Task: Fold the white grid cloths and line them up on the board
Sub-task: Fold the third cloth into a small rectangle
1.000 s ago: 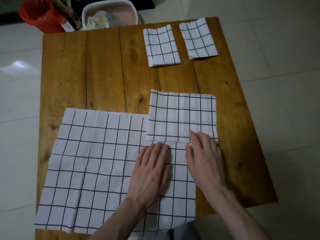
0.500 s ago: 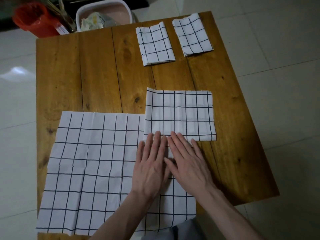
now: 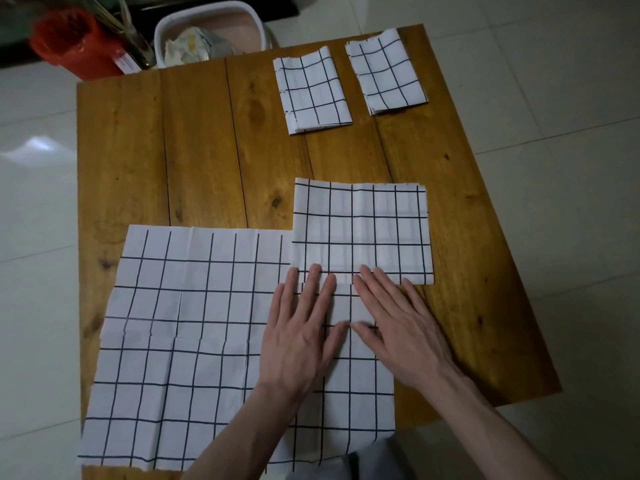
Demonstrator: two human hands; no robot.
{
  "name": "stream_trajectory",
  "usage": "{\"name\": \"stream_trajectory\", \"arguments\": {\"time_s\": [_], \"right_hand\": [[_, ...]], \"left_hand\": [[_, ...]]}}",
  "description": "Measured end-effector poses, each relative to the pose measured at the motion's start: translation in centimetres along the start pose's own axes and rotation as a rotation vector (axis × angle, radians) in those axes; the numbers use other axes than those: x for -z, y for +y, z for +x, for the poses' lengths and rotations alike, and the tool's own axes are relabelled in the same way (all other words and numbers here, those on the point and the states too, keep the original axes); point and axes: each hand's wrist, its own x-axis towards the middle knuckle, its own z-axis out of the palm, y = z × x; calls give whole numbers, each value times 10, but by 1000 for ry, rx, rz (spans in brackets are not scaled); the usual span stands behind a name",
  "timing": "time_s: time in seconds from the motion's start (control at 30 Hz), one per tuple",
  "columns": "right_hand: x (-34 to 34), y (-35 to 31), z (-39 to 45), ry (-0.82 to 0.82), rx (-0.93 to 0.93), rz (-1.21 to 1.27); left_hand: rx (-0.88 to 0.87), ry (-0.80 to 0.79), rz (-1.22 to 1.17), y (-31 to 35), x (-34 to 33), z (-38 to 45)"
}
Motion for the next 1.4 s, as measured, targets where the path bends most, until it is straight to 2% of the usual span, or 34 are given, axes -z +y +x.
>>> {"name": "stream_trajectory", "arguments": {"time_s": [0.23, 0.43, 1.2, 1.27, 1.4], "right_hand": [[2, 29, -19, 13, -65, -40], [0, 50, -37, 49, -207, -1], [8, 46, -43, 187, -283, 175], [12, 40, -40, 236, -328, 232], [27, 29, -28, 341, -557, 396]], "left_hand": [[20, -24, -3, 0, -1, 0], [11, -47, 4, -2, 1, 0], [3, -56, 49, 30, 8, -24], [-30, -19, 50, 33, 8, -20], [-102, 19, 37, 33, 6, -8]]}}
